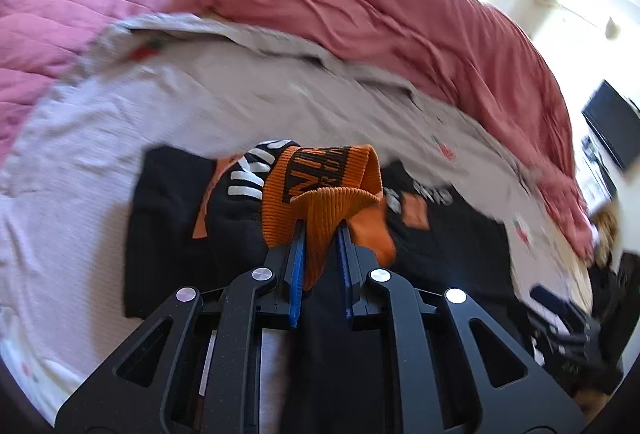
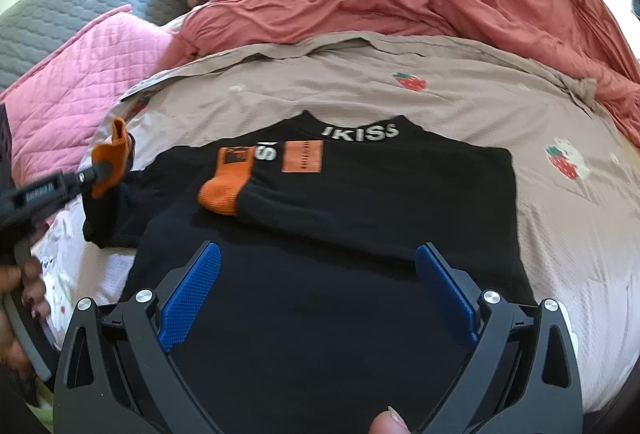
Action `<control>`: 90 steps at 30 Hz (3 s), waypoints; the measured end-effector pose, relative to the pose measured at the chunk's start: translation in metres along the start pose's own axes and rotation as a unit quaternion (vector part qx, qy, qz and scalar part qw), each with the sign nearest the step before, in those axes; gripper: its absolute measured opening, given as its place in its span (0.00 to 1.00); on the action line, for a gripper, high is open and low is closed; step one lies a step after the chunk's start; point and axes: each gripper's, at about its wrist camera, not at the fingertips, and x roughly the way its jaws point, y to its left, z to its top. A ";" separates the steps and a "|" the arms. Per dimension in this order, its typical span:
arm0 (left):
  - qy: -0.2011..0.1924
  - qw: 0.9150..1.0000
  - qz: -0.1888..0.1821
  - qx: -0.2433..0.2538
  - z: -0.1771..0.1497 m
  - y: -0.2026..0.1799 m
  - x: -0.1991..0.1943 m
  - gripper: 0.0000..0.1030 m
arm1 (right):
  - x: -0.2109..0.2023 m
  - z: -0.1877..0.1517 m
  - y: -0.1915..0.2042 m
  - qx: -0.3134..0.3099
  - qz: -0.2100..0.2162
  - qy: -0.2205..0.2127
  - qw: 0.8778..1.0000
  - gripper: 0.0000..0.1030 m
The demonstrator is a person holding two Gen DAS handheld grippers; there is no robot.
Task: Fold small clothes
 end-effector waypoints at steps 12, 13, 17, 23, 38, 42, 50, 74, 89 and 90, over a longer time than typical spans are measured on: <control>0.108 0.991 -0.048 0.055 -0.038 -0.042 0.051 0.13 | 0.003 0.000 -0.016 0.020 -0.016 0.004 1.000 0.95; 0.116 0.990 -0.059 0.051 -0.039 -0.042 0.052 0.15 | 0.003 0.000 -0.017 0.022 -0.017 0.004 1.000 0.95; 0.127 0.985 -0.102 0.053 -0.040 -0.052 0.048 0.23 | 0.006 0.001 -0.019 0.028 -0.014 0.007 0.999 0.95; 0.051 0.996 -0.063 0.035 -0.018 -0.030 0.017 0.26 | 0.022 0.001 0.004 0.033 0.028 0.031 0.999 0.95; 0.012 0.994 0.077 -0.070 0.009 0.051 0.008 0.37 | 0.110 0.006 0.078 0.100 0.135 0.117 0.979 0.94; 0.007 0.994 0.079 -0.069 0.009 0.050 0.008 0.37 | 0.114 0.005 0.083 0.096 0.150 0.109 0.978 0.59; -0.011 0.994 0.083 -0.070 0.013 0.052 0.003 0.39 | 0.081 0.011 0.093 0.033 0.179 0.048 0.982 0.20; 0.001 0.999 0.048 -0.012 0.000 0.014 0.029 0.39 | 0.003 0.071 -0.079 -0.022 -0.039 -0.055 0.997 0.08; 0.013 0.983 0.077 0.167 -0.033 -0.057 0.075 0.45 | 0.064 0.018 -0.115 -0.025 -0.145 0.055 0.988 0.08; 0.023 0.983 0.077 0.166 -0.035 -0.055 0.079 0.45 | 0.067 0.015 -0.120 -0.020 -0.148 0.062 0.987 0.08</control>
